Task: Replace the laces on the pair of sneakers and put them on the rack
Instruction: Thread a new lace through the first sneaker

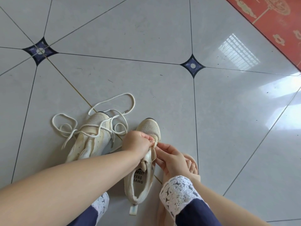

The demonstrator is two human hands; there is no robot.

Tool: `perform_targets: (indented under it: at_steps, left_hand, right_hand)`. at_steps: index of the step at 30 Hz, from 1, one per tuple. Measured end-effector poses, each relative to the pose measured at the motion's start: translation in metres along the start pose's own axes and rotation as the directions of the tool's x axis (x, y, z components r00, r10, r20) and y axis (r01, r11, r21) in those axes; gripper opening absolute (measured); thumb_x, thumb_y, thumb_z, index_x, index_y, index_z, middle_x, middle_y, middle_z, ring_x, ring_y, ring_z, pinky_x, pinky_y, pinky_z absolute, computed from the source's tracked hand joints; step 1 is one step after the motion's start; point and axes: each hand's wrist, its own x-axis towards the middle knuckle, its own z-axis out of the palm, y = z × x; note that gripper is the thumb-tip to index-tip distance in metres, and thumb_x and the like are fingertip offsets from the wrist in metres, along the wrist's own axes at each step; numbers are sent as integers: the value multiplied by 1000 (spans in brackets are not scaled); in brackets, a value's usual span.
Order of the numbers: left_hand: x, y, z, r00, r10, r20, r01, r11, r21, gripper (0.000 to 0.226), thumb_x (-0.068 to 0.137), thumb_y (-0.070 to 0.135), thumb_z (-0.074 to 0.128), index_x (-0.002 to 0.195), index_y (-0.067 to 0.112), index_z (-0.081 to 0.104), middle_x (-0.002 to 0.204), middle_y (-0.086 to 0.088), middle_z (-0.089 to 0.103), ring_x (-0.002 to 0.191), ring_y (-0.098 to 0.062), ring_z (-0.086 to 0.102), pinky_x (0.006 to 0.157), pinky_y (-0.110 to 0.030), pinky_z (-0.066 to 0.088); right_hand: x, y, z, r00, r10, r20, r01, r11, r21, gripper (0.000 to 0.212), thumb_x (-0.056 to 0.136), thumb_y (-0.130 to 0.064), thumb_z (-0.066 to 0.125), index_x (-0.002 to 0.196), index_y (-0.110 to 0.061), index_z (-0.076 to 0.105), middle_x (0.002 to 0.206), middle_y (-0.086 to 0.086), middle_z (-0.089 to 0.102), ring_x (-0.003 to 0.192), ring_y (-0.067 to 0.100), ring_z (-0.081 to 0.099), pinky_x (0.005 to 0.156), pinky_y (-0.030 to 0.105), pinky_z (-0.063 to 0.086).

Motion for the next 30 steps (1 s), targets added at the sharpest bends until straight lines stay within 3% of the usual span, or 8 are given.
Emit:
perform_targets:
  at_steps: [8,11,13,16,19,24,27,30]
  left_hand:
    - [2,-3,0,996,85,33,-87,993,81,17,73,16,75,61,22,65,70,7,68,73,-11,65,74,-27,53]
    - [4,-5,-3,970,232,72,-242,948,205,14,73,20,73,64,24,63,65,13,63,65,2,58,60,-8,42]
    - [5,-7,-8,926,367,89,-376,881,286,11,76,18,69,73,26,63,65,13,58,62,3,52,57,-8,36]
    - [3,-9,-13,815,577,48,-559,762,327,21,75,18,69,96,21,63,89,12,57,82,-5,50,76,-17,36]
    - [-2,-8,-15,690,711,135,-686,583,436,39,72,42,66,104,21,64,112,7,59,106,-13,48,93,-27,32]
    - [0,-17,-14,646,676,356,-690,317,651,34,84,41,50,118,36,55,135,18,41,132,-12,23,106,-34,11]
    - [0,-13,-13,637,681,361,-679,274,682,28,85,40,47,112,32,52,128,17,44,131,-14,23,108,-35,8]
    - [3,-15,-12,631,678,376,-676,244,695,33,86,35,46,118,28,47,129,14,42,131,-17,20,110,-37,7]
  right_hand:
    - [5,-9,0,998,-10,-67,1,990,-138,4,85,0,61,85,-3,58,61,5,64,55,11,62,57,20,54]
    - [6,-14,-1,999,32,-37,-37,988,-152,5,86,0,60,83,-4,59,60,5,63,54,11,61,55,21,54]
    - [7,-16,0,999,35,-41,-40,989,-142,9,88,1,57,81,-5,58,62,7,65,55,13,63,54,22,54]
    - [10,-21,0,998,14,-53,-19,995,-101,15,91,3,52,80,-8,52,66,9,69,56,16,66,53,24,55]
    - [11,-23,1,998,-12,-63,2,987,-158,16,92,2,50,80,-8,50,65,9,68,56,16,66,52,25,55]
    - [16,-25,5,987,-111,-113,65,935,-349,14,92,-1,51,80,-9,51,72,9,67,55,16,65,54,26,55]
    - [17,-24,8,969,-207,-136,130,893,-431,15,89,0,53,78,-11,54,72,7,68,56,16,66,54,26,53]
    - [15,-31,8,939,-290,-184,208,907,-366,17,91,0,49,79,-11,53,75,7,68,62,18,69,53,24,52]
